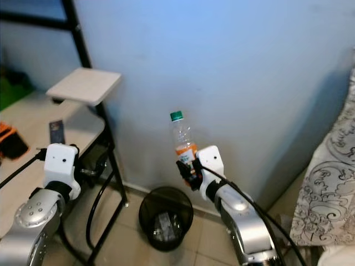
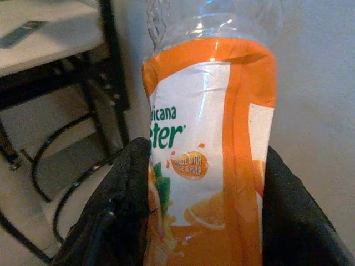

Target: Clean up the room

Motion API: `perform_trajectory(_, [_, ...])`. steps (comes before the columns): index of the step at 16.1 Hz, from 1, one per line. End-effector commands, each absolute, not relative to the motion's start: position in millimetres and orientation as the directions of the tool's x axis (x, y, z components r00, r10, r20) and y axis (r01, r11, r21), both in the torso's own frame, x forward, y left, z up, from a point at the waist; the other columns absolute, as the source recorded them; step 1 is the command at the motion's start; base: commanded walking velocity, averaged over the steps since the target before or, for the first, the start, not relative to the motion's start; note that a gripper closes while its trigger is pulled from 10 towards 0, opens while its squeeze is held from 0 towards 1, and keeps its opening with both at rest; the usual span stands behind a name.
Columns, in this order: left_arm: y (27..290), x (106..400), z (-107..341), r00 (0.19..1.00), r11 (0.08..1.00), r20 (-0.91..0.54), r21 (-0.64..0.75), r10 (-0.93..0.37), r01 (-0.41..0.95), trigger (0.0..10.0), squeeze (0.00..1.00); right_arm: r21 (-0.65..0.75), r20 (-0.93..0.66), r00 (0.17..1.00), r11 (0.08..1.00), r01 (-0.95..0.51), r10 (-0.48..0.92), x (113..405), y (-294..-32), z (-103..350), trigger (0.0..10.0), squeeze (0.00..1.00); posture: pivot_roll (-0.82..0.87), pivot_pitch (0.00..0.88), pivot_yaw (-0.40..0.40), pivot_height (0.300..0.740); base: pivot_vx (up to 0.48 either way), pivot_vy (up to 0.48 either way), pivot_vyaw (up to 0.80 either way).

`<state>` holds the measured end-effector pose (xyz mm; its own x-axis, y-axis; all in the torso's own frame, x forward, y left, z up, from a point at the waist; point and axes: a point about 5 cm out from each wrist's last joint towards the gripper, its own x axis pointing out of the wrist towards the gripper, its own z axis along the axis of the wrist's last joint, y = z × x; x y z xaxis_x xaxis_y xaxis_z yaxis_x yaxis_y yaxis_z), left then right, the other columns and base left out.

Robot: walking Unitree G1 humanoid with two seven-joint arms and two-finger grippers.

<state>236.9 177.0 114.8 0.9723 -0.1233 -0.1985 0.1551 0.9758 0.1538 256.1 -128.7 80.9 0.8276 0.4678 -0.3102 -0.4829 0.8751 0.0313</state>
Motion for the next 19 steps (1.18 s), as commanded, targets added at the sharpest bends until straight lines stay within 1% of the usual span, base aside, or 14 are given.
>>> perform_trajectory(1, [170, 235, 112, 0.965, 0.971, -0.212, 0.152, -0.152, 0.187, 10.0, 0.0, 0.026, -0.346, 0.828, 0.886, -0.462, 0.442, 257, -137, 75, 10.0, 0.0, -0.03, 0.0, 0.005, 0.74, 0.277, 0.0, 0.0])
perform_trajectory(3, [168, 234, 110, 0.957, 0.963, -0.23, 0.164, -0.176, 0.216, 10.0, 0.0, -0.027, -0.398, 0.812, 0.879, -0.475, 0.427, 261, -139, 69, 10.0, 0.0, -0.03, 0.0, 0.004, 0.74, 0.122, 0.0, 0.0])
perform_trajectory(7, [168, 234, 110, 0.951, 0.956, -0.239, 0.17, -0.197, 0.241, 10.0, 0.0, -0.036, -0.442, 0.804, 0.887, -0.46, 0.398, 269, -138, 62, 10.0, 0.0, -0.02, 0.0, 0.005, 0.74, 0.0, 0.0, 0.0])
perform_trajectory(9, [164, 234, 108, 0.936, 0.943, -0.254, 0.16, -0.245, 0.291, 10.0, 0.0, -0.039, -0.487, 0.785, 0.888, -0.458, 0.383, 270, -139, 54, 10.0, 0.0, -0.02, 0.0, 0.003, 0.74, 0.0, 0.0, 0.0])
perform_trajectory(11, [153, 230, 98, 0.859, 0.878, -0.331, 0.145, -0.392, 0.456, 10.0, 0.0, -0.08, -0.582, 0.73, 0.869, -0.489, 0.357, 275, -136, 34, 10.0, 0.0, -0.03, 0.0, 0.002, 0.74, 0.0, 0.0, 0.0])
perform_trajectory(13, [148, 227, 93, 0.78, 0.809, -0.39, 0.132, -0.489, 0.573, 10.0, 0.0, -0.089, -0.632, 0.712, 0.885, -0.458, 0.305, 284, -134, 18, 10.0, 0.0, -0.03, 0.011, -0.004, 0.74, 0.0, 0.0, 0.0])
perform_trajectory(15, [146, 227, 91, 0.716, 0.758, -0.433, 0.106, -0.547, 0.644, 10.0, 0.0, -0.116, -0.665, 0.696, 0.883, -0.454, 0.271, 291, -130, 9, 10.0, 0.0, -0.03, 0.026, -0.011, 0.74, 0.0, 0.0, 0.0])
perform_trajectory(17, [147, 226, 91, 0.633, 0.68, -0.479, 0.095, -0.609, 0.727, 10.0, 0.0, -0.156, -0.668, 0.702, 0.877, -0.455, 0.246, 304, -122, 10, 10.0, 0.0, -0.03, 0.044, -0.015, 0.74, 0.0, 0.0, 0.0])
perform_trajectory(19, [150, 224, 91, 0.597, 0.651, -0.498, 0.082, -0.629, 0.755, 10.0, 0.0, -0.166, -0.656, 0.723, 0.893, -0.418, 0.216, 314, -119, 16, 10.0, 0.0, -0.02, 0.054, -0.014, 0.74, 0.0, 0.0, 0.0])
